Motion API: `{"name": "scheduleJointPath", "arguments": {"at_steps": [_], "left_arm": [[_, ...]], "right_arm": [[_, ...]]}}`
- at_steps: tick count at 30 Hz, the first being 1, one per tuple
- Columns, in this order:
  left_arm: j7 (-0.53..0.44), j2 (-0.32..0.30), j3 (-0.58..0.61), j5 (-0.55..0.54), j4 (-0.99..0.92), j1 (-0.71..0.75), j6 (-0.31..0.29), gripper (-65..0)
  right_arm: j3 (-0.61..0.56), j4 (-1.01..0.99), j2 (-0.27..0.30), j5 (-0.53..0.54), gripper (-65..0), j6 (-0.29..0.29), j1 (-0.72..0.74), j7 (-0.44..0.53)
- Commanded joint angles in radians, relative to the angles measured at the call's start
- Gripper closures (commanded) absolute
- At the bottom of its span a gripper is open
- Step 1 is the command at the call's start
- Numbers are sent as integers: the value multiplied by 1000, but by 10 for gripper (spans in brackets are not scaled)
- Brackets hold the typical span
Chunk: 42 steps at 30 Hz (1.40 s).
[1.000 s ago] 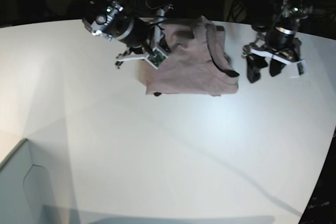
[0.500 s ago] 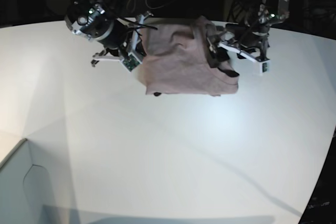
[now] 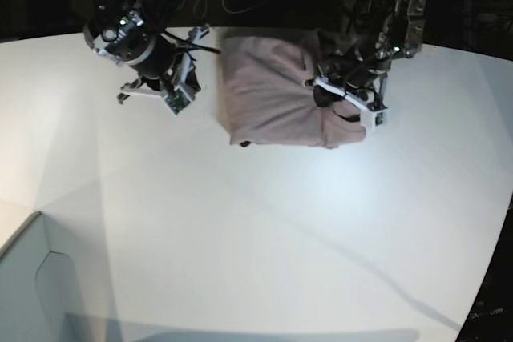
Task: Layout the t-shirt on the table in an organized manner, then fold the t-shirt properly
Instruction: 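Press the left gripper onto the stack and flatten the fold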
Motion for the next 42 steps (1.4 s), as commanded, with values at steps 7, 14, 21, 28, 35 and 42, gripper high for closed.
{"name": "scheduleJointPath", "arguments": {"at_steps": [7, 14, 21, 28, 35, 42], "left_arm": [[-6, -85, 129, 5, -138, -194, -132, 0], [-13, -149, 544, 7, -348, -501, -244, -2], [-15, -99, 877, 73, -457, -766, -336, -2], [-13, 35, 929, 372, -497, -811, -336, -4], [-7, 84, 927, 479, -488, -798, -336, -75], [-2, 61, 924, 482, -391, -800, -336, -380]], "right_arm": [[65, 21, -3, 15, 0, 5, 8, 26], [156, 21, -1, 15, 0, 5, -2, 26], [285, 21, -6, 15, 0, 5, -6, 26], [344, 22, -9, 15, 0, 5, -42, 26], [381, 54, -43, 15, 0, 5, -48, 26], [380, 110, -44, 15, 0, 5, -58, 26]]}}
